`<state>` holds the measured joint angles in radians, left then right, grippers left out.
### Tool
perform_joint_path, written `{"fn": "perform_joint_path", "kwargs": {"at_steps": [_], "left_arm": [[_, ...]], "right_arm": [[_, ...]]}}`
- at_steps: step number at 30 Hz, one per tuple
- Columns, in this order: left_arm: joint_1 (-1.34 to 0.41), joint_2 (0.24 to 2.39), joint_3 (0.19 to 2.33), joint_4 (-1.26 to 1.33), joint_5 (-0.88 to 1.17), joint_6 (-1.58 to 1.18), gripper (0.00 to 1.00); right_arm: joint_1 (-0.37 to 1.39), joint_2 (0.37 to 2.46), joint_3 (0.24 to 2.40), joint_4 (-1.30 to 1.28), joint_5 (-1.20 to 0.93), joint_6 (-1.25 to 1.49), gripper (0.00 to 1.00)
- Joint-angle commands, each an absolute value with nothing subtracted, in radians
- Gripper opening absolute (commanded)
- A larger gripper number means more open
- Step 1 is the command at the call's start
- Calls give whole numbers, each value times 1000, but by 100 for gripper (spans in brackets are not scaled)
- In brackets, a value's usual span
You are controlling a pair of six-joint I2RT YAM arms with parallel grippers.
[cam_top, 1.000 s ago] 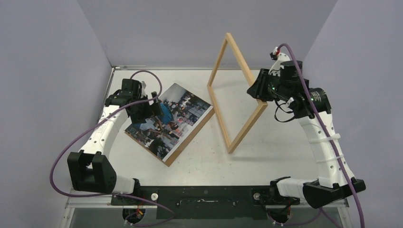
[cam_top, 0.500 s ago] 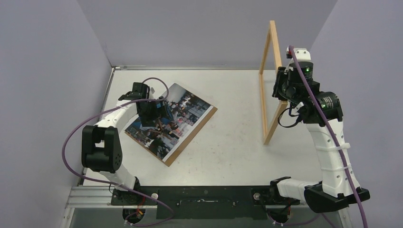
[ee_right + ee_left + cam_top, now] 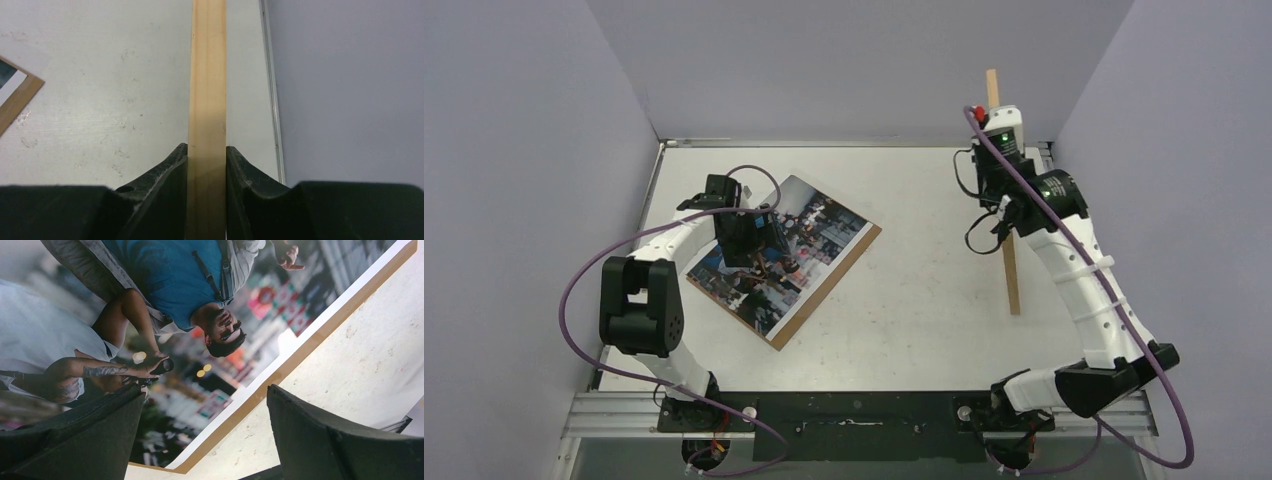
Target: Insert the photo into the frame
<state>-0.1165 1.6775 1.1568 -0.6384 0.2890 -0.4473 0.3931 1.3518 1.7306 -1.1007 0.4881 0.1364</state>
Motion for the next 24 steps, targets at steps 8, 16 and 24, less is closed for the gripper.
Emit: {"fn": "perform_joint_path", "kwargs": {"at_steps": [8,16,24], "left_arm": [[-112,1681,1207,-643,272,-454,92],[-112,1654,1226,-677,255,-462,91],[-112,1607,1221,-735,229,-444,91]], "right_arm": [[557,1419,1574,-977,621,139,0],[679,1560,1414,-886,519,314,0],[761,1705,1331,-815,512,407,3]]}}
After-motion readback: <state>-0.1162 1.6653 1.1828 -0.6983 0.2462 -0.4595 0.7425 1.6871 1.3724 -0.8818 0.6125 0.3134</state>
